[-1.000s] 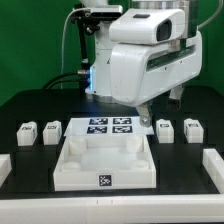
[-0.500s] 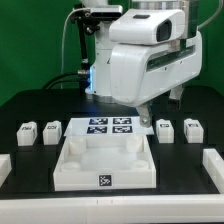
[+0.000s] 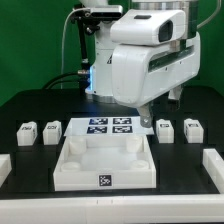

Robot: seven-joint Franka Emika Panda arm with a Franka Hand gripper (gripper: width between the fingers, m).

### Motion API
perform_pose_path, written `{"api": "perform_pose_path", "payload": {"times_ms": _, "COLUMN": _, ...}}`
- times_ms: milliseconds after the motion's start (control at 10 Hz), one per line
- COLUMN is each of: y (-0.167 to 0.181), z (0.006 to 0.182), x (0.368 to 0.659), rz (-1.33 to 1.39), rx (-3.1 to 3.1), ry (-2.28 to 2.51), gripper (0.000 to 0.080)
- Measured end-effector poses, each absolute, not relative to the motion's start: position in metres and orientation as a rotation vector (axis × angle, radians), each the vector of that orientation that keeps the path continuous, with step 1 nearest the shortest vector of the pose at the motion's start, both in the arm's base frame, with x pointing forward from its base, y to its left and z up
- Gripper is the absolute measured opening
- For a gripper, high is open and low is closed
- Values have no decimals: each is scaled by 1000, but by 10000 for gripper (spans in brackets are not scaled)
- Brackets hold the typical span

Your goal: Assemble one leg

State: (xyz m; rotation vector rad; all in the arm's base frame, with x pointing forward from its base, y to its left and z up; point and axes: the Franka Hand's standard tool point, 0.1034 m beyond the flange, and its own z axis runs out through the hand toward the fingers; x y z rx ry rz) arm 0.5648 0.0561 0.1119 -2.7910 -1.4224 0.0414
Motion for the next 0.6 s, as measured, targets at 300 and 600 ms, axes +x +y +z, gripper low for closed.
{"api": "perform_pose_path", "payload": {"times_ms": 300, "y": 26, "z": 99, "x": 511, "rz": 40, "rx": -2466, "ry": -1928, "gripper": 650}}
{"api": "perform_pose_path", "payload": {"times_ms": 600, "y": -20, "z": 62, "x": 458, "rz": 60, "rx": -2113, "ry": -2256, "gripper": 650}}
